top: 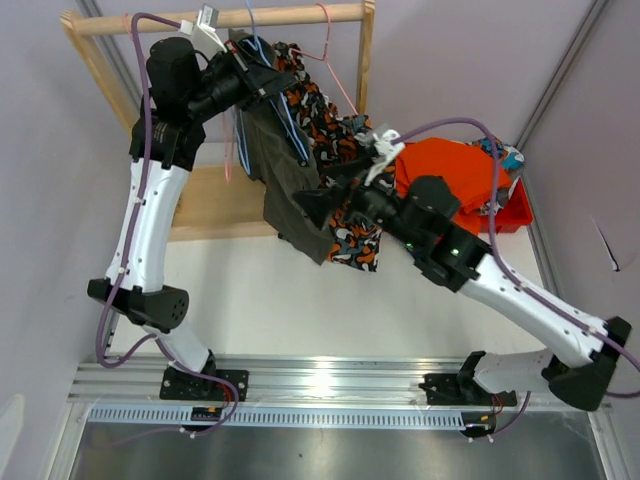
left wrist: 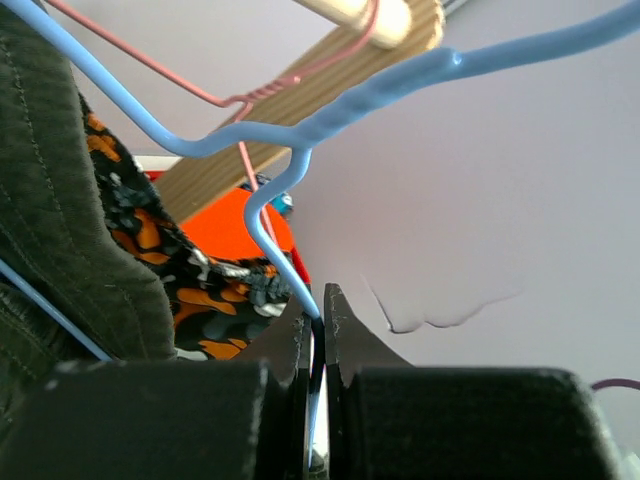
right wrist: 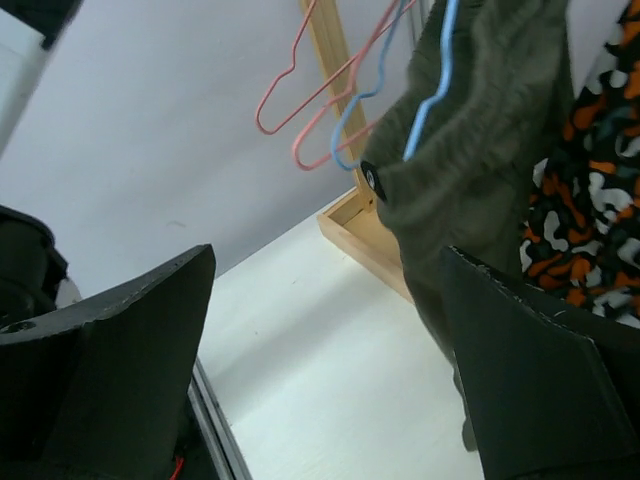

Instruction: Remove the shorts from the hanger

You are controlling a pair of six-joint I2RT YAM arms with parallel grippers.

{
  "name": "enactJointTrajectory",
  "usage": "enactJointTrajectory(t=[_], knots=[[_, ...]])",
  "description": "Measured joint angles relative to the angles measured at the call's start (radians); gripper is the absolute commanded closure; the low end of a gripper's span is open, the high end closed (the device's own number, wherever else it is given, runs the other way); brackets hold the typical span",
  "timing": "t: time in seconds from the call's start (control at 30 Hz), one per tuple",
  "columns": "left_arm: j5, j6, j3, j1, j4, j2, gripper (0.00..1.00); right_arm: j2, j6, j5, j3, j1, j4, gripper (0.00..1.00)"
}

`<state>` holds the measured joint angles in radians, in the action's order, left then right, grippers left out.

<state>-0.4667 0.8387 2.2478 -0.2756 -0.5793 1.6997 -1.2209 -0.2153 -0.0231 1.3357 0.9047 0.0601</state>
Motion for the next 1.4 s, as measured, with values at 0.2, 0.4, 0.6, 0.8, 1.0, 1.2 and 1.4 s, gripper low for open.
enactJointTrajectory(t=[0.2, 0.4, 0.6, 0.8, 1.0, 1.2, 1.4], knots=[[-0.033, 0.037, 0.000, 0.000, 0.002, -0.015, 1.00, -0.172, 0.034, 0.060, 0.051, 0.053, 0.037, 0.01], [-0.077, 0.080, 0.013, 0.000, 0.001, -0.021, 1.00, -0.248, 0.028, 0.099, 0.051, 0.063, 0.053, 0.01], [-0.100, 0.104, 0.014, 0.000, 0.002, -0.050, 1.00, -0.257, 0.029, 0.124, 0.045, 0.093, 0.101, 0.95], [-0.150, 0.142, 0.021, 0.030, 0.008, -0.079, 1.00, -0.214, 0.004, 0.177, -0.109, 0.167, 0.159, 1.00], [-0.246, 0.238, 0.021, 0.067, -0.045, -0.095, 1.00, -0.077, -0.026, 0.322, -0.333, 0.315, 0.211, 1.00], [-0.313, 0.351, -0.251, 0.065, 0.121, -0.220, 1.00, -0.058, -0.014, 0.384, -0.339, 0.296, 0.239, 1.00], [-0.298, 0.452, -0.621, 0.064, 0.354, -0.450, 1.00, -0.277, 0.031, 0.303, -0.047, 0.122, 0.191, 1.00]])
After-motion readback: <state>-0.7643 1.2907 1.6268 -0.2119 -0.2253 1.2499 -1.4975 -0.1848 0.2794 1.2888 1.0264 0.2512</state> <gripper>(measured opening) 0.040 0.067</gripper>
